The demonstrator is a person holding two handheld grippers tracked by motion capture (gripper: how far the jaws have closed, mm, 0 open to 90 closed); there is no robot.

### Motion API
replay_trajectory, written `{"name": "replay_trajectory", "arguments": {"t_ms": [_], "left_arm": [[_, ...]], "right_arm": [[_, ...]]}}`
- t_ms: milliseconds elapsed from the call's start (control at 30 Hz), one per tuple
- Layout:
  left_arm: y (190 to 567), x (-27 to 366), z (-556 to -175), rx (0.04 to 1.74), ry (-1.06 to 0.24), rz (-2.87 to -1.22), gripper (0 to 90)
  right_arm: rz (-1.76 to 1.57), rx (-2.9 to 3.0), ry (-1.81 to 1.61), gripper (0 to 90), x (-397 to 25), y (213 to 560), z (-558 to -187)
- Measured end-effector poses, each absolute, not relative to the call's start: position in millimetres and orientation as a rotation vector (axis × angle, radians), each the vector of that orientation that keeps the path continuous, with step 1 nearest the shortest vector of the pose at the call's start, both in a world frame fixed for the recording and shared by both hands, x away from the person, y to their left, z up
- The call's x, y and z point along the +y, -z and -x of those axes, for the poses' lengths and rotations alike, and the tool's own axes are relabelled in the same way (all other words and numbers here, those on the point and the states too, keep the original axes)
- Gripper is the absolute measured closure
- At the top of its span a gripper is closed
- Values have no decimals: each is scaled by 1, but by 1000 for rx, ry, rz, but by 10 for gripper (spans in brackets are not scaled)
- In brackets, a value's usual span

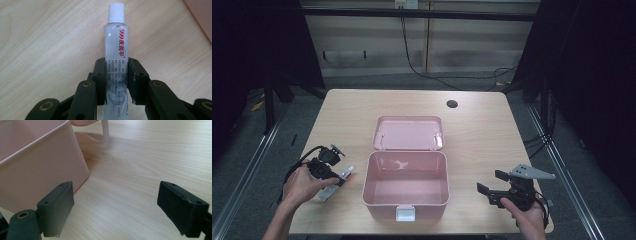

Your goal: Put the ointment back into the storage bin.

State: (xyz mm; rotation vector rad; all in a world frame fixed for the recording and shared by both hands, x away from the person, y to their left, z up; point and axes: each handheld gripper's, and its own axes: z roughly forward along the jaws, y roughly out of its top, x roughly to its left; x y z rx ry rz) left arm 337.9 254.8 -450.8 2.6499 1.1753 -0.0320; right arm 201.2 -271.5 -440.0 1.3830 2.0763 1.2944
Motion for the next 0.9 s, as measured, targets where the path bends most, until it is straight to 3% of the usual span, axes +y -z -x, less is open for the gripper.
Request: {"name": "replay_trajectory", "arguments": {"t_ms": [733, 900], "left_arm": [[417, 254, -326, 1075, 106, -2746, 707], [407, 253, -323, 980, 159, -2743, 707]], "right_arm": [[-1391, 2065, -1286, 134, -272, 440, -201], [-1391, 2066, -1286, 134, -272, 440, -201]]}}
